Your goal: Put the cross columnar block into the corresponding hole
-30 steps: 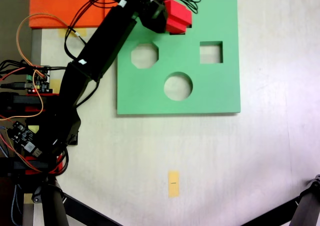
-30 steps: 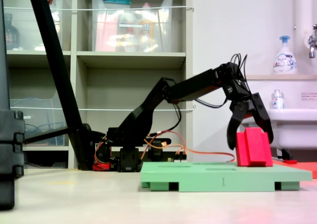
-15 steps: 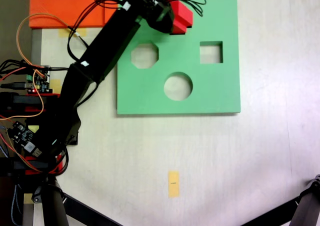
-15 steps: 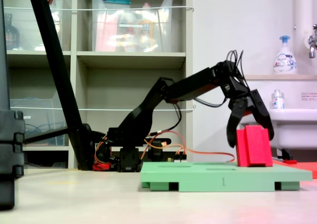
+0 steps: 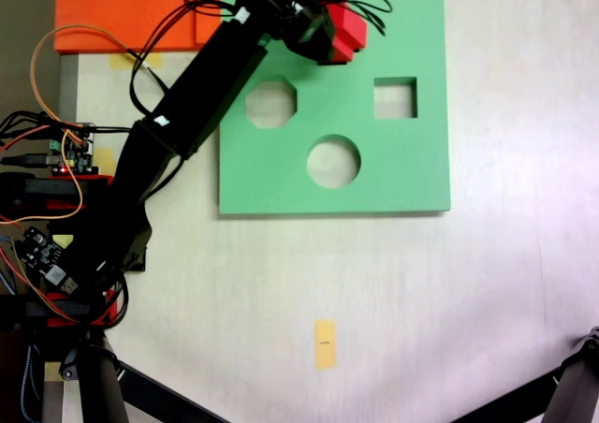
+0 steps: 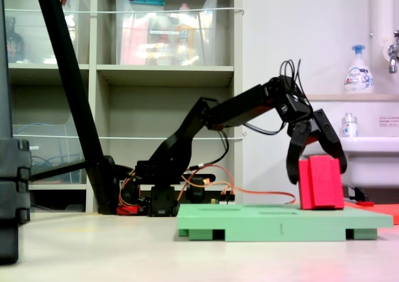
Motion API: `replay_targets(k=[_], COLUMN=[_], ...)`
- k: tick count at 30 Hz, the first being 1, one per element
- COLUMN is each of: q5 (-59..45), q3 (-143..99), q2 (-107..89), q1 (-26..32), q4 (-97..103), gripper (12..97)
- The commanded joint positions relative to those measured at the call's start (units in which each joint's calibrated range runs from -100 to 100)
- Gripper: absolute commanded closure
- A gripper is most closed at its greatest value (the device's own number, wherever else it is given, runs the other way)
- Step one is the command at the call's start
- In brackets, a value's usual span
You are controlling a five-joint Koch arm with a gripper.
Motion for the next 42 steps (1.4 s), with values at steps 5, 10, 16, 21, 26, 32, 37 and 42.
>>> replay_targets(k=[5, 10, 16, 21, 26, 32, 37, 42], q5=[0.2, 0.4, 1.4, 1.4, 1.3, 0.0, -0.4, -1.7], q3=[0.7, 0.7, 0.4, 0.5, 0.5, 0.6, 0.6, 3.0], q2=[-13.5, -20.1, -19.2, -13.1, -8.5, -5.4, -3.5, -4.9], q1=[1.0, 1.9, 2.4, 2.3, 2.0, 1.3, 0.7, 0.8], q4=[-0.6, -6.0, -11.0, -12.2, -9.6, -3.9, -2.2, -2.2], gripper=[70.1, 70.2, 70.2, 70.2, 70.2, 70.1, 70.1, 69.9])
